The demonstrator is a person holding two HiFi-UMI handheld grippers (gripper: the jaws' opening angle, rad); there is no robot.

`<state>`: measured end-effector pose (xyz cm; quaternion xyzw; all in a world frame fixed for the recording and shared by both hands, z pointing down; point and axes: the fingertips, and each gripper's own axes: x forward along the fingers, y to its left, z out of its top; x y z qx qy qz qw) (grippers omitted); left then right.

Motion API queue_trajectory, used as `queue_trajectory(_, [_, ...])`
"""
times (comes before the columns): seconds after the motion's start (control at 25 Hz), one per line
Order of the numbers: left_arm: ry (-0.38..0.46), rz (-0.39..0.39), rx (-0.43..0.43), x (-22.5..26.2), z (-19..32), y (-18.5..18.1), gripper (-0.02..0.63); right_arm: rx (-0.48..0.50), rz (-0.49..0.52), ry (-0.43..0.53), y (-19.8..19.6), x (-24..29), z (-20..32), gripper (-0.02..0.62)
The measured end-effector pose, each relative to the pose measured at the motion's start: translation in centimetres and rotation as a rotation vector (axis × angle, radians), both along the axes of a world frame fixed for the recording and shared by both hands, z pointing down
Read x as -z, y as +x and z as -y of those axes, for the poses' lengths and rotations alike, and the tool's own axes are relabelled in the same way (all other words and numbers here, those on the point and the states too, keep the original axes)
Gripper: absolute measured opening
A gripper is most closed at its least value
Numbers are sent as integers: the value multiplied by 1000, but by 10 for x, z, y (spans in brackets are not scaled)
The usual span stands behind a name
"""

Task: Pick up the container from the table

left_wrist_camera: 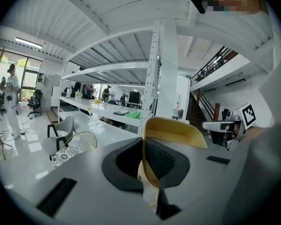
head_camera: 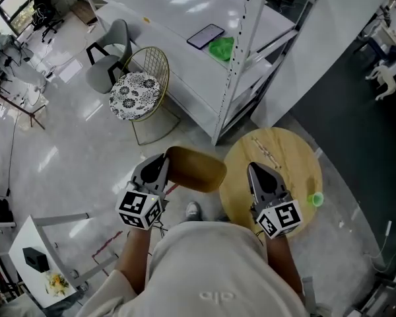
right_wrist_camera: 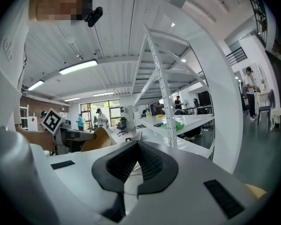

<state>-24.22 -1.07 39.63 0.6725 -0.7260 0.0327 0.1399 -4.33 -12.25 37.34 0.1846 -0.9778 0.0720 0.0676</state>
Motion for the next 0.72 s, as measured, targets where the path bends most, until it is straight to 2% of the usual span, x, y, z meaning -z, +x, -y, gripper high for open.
queue_trajectory(0.72, [-8,-7,-3,-3,9,4,29,-27,-32,-18,9,-7,5,25])
